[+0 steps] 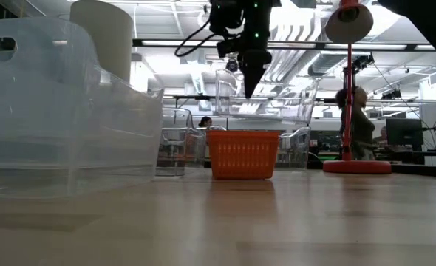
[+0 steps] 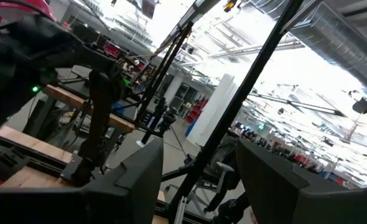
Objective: Stack baskets by color
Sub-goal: Stack the bottom transparent bin on top of the top transparent bin
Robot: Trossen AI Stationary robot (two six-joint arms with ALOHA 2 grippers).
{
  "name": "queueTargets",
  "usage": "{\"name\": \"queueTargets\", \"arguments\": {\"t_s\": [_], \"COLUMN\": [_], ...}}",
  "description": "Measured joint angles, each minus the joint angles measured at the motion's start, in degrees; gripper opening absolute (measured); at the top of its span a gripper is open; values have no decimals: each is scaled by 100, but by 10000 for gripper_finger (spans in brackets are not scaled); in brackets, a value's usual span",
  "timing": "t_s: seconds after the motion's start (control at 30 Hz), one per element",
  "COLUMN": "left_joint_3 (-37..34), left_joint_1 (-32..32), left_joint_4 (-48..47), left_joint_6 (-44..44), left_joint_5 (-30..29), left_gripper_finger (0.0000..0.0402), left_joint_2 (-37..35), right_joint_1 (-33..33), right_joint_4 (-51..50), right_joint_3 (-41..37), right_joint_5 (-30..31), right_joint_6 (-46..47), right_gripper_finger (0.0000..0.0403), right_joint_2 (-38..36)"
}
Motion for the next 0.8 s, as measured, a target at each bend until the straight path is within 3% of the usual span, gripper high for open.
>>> {"name": "queueTargets", "arguments": {"t_s": [0.3,0.8], "left_joint_3": [0,0], "left_joint_1": [0,0], "left_joint_4": [-4,5], "left_joint_6": [245,238], "left_joint_5": [-3,2], "left_gripper_finger": [191,191], "left_joint_2": [0,-2], "right_joint_1": [-24,-10], "right_joint_4": [342,299], "right_joint_3": [-463,-474], "right_joint_5": [-79,-84], "right_joint_6": [-37,-123], "right_gripper_finger": [0,0], "right_joint_2": [2,192]}}
